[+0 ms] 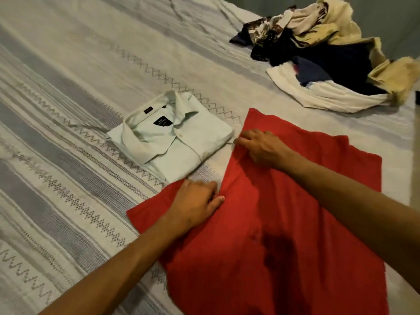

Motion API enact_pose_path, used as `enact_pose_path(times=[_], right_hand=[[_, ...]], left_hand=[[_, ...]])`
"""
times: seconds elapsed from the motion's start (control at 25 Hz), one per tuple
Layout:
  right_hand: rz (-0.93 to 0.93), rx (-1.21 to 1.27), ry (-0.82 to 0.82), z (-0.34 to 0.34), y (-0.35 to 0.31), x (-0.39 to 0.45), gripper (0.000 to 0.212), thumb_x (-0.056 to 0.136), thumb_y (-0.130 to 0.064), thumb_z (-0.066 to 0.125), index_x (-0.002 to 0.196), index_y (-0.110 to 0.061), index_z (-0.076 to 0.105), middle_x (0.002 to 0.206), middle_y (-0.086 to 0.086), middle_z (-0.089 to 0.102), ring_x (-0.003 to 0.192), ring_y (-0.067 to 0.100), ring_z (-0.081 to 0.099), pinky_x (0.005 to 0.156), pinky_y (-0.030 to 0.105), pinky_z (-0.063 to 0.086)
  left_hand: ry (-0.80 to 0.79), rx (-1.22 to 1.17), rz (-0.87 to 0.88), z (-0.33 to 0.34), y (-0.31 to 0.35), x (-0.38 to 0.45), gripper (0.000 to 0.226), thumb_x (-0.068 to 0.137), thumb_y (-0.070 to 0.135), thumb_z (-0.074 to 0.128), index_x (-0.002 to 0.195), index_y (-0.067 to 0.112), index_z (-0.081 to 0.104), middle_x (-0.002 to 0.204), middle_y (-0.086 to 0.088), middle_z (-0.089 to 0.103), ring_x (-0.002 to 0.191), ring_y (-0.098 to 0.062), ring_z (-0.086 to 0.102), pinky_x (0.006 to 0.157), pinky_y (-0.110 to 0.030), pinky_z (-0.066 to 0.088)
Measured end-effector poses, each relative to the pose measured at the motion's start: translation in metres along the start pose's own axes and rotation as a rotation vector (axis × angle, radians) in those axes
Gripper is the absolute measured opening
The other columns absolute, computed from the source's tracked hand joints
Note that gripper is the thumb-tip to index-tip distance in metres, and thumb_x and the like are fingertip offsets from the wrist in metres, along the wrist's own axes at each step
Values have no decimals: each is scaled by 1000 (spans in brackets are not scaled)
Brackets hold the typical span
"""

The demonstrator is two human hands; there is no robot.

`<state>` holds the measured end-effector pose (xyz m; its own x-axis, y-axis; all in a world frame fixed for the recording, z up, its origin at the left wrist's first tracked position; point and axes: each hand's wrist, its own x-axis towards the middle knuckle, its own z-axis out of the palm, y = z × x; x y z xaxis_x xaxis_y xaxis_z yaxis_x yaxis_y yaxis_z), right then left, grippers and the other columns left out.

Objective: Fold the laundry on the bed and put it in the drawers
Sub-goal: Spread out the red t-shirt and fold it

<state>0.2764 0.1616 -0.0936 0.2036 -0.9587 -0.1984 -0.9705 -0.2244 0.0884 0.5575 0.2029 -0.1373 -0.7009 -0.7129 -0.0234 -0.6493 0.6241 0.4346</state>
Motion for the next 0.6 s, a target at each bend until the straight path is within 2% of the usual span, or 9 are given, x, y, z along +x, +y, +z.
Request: enact_pose_path(times=[0.12,0.2,0.28,0.32,0.36,0.4,0.48,0.52,0.6], right_hand=[[-60,-61,-104,-26,22,34,45,93,-17,51,136,-31,54,127,4,61,113,32,62,85,46,52],[133,48,-90,-33,46,52,34,97,-25,50,130,-24,55,124,11,58,113,38,60,88,49,52],[382,163,-196,-33,67,66,45,96,-38,58,135,-17,52,129,17,55,117,41,55,93,50,50],[428,218,-252,-30,81,71,51,90,-45,64,132,-16,56,128,15,58,114,38,56,95,49,50],[439,296,-286,-27,96,74,48,86,-47,70,123,-17,65,120,11,65,108,30,60,96,48,51],[427,378,-298,-26,107,76,35,85,-43,75,110,-18,73,107,5,72,99,23,64,95,46,53],[377,524,-314,-30,120,85,18,89,-29,79,94,-12,79,84,2,78,83,17,72,90,35,56],[372,607,-309,-33,128,89,19,91,-26,78,95,-8,79,84,5,78,81,17,73,84,30,56],[377,661,-263,-34,133,93,27,96,-28,73,101,-2,76,96,12,77,82,18,69,74,28,52]], left_hand=[[-20,-225,-169,-12,-15,-15,29,98,56,58,90,29,52,78,5,66,79,-18,65,66,-34,43],[-10,-299,-226,-19,-23,-17,31,94,59,62,86,31,53,71,12,60,71,-9,59,63,-32,42],[-43,-280,-262,-22,-18,-15,39,90,68,61,81,31,55,69,16,57,70,-3,58,63,-29,40],[-77,-216,-264,-21,-14,-11,44,88,74,57,80,30,55,70,15,57,71,-3,59,63,-28,40],[-113,-156,-257,-20,-10,-9,49,85,80,52,80,31,55,71,15,57,73,-4,60,63,-29,40],[-141,-125,-253,-19,-9,-8,51,84,83,47,80,32,54,72,14,58,74,-3,61,63,-29,42],[-171,-184,-249,-24,-10,-12,47,85,80,51,81,34,58,73,15,63,70,0,61,62,-24,43],[-161,-254,-234,-28,-9,-14,41,87,74,58,81,33,61,73,17,65,70,1,61,61,-21,43],[-91,-353,-270,-37,2,-22,29,89,61,70,83,33,65,76,18,67,72,0,64,60,-19,45]])
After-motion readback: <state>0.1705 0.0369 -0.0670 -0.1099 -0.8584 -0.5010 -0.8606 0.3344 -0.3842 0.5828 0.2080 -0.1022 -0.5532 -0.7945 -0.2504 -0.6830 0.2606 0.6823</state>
